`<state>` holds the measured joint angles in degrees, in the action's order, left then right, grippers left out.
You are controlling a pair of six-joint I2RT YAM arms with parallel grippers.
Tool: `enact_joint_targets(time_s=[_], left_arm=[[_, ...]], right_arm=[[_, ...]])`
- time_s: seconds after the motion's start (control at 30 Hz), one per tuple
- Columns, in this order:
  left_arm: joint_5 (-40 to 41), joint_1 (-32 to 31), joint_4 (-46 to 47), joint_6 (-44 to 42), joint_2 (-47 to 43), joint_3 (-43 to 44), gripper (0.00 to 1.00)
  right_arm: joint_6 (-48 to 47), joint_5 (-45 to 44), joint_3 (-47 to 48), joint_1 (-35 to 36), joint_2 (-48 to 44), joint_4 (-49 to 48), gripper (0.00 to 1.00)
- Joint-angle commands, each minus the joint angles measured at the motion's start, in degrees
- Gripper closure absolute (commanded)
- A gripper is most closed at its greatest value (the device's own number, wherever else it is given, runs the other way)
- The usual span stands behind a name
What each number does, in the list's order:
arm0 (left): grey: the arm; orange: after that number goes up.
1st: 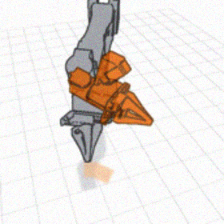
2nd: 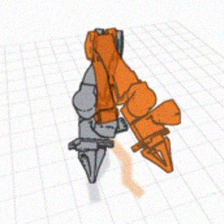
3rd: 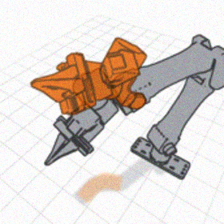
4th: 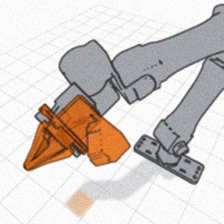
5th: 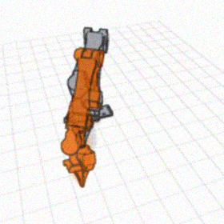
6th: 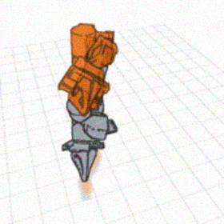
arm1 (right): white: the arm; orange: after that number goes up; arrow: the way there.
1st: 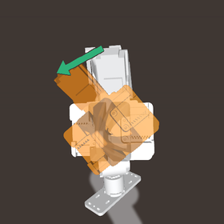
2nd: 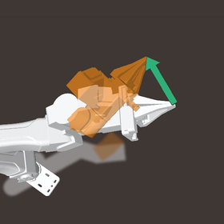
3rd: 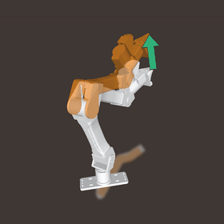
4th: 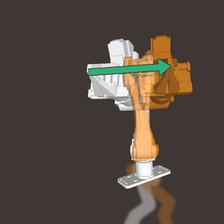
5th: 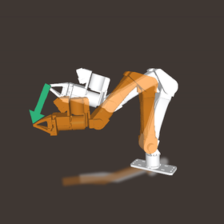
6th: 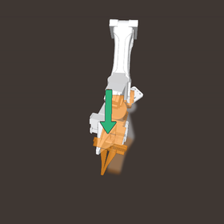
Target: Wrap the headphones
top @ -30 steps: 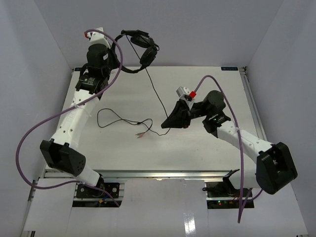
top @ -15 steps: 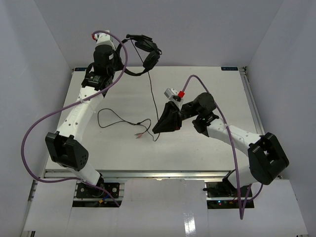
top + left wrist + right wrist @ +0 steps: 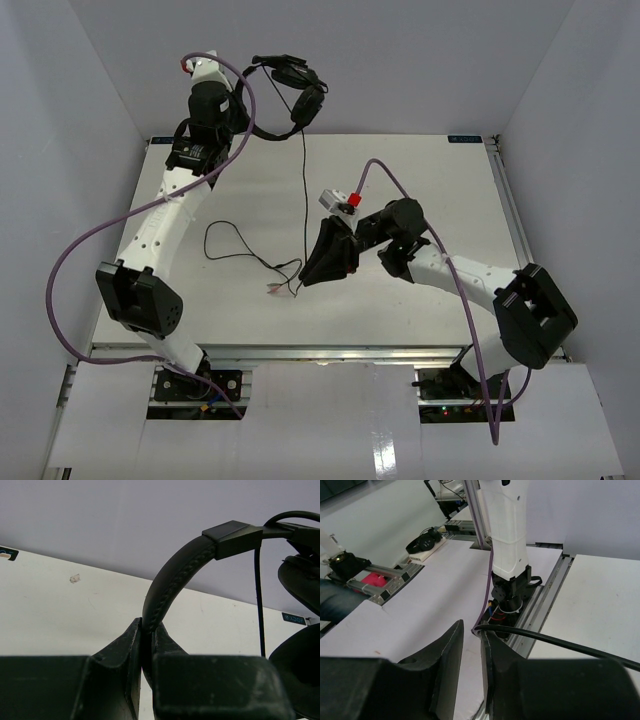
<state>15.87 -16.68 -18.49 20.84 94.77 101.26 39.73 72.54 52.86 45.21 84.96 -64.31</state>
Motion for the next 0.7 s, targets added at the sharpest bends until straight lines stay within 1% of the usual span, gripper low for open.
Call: enact_joint_targets(time_s=[0.0,0.1,0.33,0.43,0.57,0.67], left_arm=[[0.17,0.42,3.22,3.25,-1.17,4.45,1.0],[-0.11,0.42,3.21,3.8,-1.53,4.72,1.0],[-1.48,0.42,3.2,5.47,-4.14,3.98,1.0],[-2.23,0.42,3.28,6.45,-5.72,3.61,1.0],[-3.02,0.42,3.3,7.53,-8.11,2.76,1.0],[-3.4,0.42,3.46,7.92,-9.48,2.37,1.0]], right_arm=[[3.86,-0.68,2.14,1.81,0.84,-7.45,0.73],[5.11,-1.1,2.55,2.22,1.67,-8.69,0.73],[10.29,-3.27,3.69,2.25,3.81,-15.69,0.71],[11.02,-4.11,4.0,2.23,4.66,-17.6,0.7],[12.92,-6.39,4.0,2.08,5.85,-20.62,0.66],[16.49,-8.55,4.64,2.08,7.64,-24.03,0.63]])
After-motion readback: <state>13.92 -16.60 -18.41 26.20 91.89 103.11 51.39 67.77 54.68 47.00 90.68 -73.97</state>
